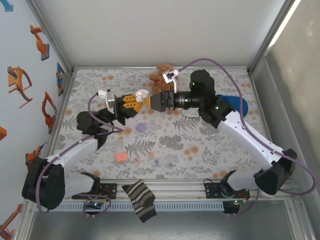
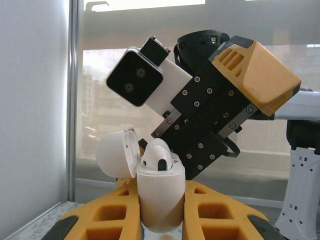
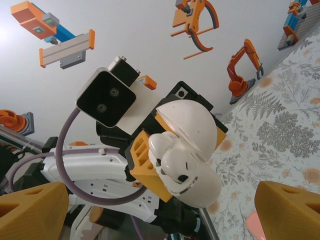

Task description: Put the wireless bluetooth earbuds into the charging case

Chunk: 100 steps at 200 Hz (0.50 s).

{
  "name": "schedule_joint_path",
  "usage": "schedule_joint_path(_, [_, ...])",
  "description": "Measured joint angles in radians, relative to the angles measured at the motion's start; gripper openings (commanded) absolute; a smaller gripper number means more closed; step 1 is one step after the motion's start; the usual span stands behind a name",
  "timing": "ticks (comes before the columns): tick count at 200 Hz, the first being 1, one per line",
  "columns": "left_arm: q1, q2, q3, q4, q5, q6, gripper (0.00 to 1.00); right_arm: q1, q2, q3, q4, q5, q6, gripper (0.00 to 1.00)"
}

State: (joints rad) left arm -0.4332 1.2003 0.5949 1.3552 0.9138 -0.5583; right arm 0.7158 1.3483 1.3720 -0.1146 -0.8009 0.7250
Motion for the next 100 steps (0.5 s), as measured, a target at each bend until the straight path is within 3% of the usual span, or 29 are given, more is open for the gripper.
schedule_joint_path(100, [-0.012, 0.006, 0.001, 0.0, 0.005, 0.0, 0.1, 0.026, 0.027, 0.048, -0.007, 0.0, -0.019, 0.92])
